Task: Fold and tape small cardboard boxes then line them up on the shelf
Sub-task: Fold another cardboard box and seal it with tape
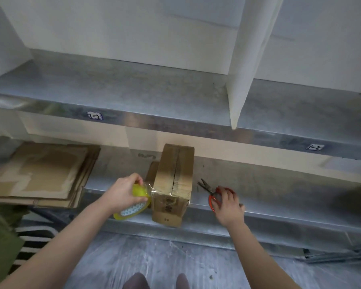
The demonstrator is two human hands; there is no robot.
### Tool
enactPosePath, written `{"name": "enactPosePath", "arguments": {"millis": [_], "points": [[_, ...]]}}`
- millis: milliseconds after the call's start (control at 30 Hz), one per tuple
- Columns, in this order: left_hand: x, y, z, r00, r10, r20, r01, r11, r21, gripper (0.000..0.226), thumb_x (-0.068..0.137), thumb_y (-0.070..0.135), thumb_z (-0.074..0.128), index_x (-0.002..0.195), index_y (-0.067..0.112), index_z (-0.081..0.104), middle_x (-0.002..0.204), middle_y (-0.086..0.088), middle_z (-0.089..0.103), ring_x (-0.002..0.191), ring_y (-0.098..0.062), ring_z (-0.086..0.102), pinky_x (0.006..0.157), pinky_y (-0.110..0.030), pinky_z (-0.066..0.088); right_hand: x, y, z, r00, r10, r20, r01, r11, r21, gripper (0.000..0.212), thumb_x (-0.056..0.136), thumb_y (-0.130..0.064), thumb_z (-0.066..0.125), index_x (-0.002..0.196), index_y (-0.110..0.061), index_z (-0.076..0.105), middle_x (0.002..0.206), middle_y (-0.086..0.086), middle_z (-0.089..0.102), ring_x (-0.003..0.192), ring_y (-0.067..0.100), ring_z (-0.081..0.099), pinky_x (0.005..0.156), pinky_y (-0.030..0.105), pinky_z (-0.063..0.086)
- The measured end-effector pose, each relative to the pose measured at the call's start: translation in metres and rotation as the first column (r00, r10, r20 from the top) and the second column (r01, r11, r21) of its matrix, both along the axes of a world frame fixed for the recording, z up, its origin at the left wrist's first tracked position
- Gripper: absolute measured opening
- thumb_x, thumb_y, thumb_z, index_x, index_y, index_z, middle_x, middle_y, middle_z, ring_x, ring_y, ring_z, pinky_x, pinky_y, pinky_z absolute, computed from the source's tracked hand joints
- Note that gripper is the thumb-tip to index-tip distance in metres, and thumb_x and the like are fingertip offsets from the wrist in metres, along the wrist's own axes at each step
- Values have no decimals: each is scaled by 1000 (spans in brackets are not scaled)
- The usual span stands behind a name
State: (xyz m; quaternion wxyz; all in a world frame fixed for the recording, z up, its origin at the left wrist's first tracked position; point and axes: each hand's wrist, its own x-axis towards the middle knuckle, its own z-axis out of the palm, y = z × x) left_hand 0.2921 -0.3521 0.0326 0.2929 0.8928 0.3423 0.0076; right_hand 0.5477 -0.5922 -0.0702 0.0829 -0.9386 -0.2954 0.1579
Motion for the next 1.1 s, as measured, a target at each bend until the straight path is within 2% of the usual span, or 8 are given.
{"name": "enactPosePath", "arguments": {"millis": [200,333,467,567,633,800,967,1100], "points": [[-1,3,2,999,-29,-14,28,999,-14,44,70,44,82,96,29,50,102,5,58,91,-15,53,70,-28,36,-35,-19,24,975,122,185,-145,983,115,55,98,-51,40,150,-34,30,156,-8,31,146,15,19,113,49,20],[-4,7,6,996,-88,-24,86,995,-50,45,71,43,82,99,28,50,104,4,57,91,-14,52,70,-27,36,-84,-23,55,930,192,313,-274,930,244,55,97,-49,44,149,-37,31,157,-8,30,149,14,16,118,45,13],[-3,12,8,987,-161,-15,159,984,-80,45,72,40,82,101,24,52,107,2,58,94,-15,52,71,-26,37,-136,7,73,926,229,299,-325,888,326,53,99,-48,38,149,-34,32,157,-12,28,149,10,13,121,41,13],[-6,20,8,984,-179,-11,177,979,-96,44,71,40,83,98,22,53,99,2,59,87,-15,51,61,-23,33,-157,35,72,950,216,224,-278,912,302,54,102,-42,38,153,-31,26,159,-10,23,149,8,8,121,32,10],[-11,28,6,982,-190,-19,187,975,-119,44,70,41,83,96,22,53,98,2,59,87,-15,51,61,-25,32,-160,45,69,962,192,192,-245,920,307,53,103,-38,37,154,-31,22,160,-11,19,149,5,2,122,27,8],[-17,49,-1,969,-240,-62,237,970,-62,42,69,38,83,95,24,52,103,-1,60,93,-19,52,68,-27,33,-165,53,67,952,215,217,-279,902,329,54,102,-30,45,153,-28,27,158,-9,26,148,5,8,120,29,21],[-14,62,-7,960,-257,-113,263,964,40,39,71,36,77,97,25,51,102,-3,61,95,-26,57,70,-30,42,-174,61,63,950,214,227,-275,917,289,58,102,-34,43,155,-31,19,160,-14,16,148,1,-2,115,20,20],[-25,91,-6,960,-230,-159,243,968,66,40,72,36,76,102,21,54,104,-7,63,98,-28,60,73,-28,43,-159,51,66,963,141,229,-212,922,324,56,100,-32,49,152,-23,31,159,-8,24,148,4,4,120,27,21]]}}
